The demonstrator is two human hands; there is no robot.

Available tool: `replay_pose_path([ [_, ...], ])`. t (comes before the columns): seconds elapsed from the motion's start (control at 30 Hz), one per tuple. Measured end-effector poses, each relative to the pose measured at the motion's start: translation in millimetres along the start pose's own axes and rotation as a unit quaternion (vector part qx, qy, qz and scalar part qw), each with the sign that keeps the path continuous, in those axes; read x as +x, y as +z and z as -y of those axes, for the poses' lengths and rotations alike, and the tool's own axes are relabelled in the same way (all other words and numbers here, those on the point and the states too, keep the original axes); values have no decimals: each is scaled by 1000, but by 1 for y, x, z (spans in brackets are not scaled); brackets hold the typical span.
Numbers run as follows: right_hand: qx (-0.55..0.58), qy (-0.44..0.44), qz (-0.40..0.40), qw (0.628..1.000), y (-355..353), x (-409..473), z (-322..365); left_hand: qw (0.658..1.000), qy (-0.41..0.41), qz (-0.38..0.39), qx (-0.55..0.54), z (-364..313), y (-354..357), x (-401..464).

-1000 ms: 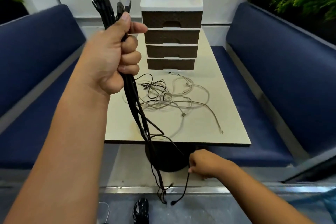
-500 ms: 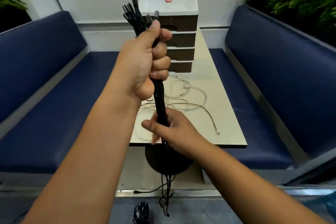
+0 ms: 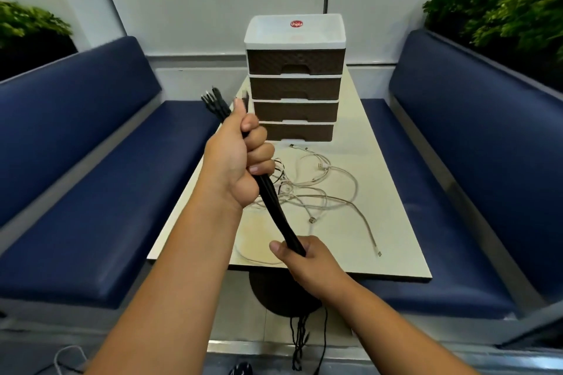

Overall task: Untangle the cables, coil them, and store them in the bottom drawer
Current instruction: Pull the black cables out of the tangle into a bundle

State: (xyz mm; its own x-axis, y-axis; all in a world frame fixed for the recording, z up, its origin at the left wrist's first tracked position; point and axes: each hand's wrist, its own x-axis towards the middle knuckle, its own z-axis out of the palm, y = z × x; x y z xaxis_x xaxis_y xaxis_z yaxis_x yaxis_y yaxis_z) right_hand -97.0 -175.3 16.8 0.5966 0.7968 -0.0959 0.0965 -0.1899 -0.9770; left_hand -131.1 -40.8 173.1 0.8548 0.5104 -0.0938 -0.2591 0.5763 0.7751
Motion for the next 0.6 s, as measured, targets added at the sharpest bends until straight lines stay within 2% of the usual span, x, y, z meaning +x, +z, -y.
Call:
replay_pose_path([
  [0.1, -15, -17, -2, 1000, 2, 8, -1, 1000, 1, -4, -21, -6, -12, 6],
  [0.23, 0, 3, 76, 997, 8, 18, -12, 999, 27, -6, -30, -25, -27, 18],
  [0.37, -93, 59, 32, 993, 17, 37, -24, 999, 42, -21, -7, -46, -48, 35],
  [0.43, -110, 70, 34, 991, 22, 49, -22, 999, 34, -33, -4, -50, -60, 45],
  [0.6, -128, 81, 180, 972, 22, 80, -21, 1000, -8, -24, -14, -56, -88, 74],
])
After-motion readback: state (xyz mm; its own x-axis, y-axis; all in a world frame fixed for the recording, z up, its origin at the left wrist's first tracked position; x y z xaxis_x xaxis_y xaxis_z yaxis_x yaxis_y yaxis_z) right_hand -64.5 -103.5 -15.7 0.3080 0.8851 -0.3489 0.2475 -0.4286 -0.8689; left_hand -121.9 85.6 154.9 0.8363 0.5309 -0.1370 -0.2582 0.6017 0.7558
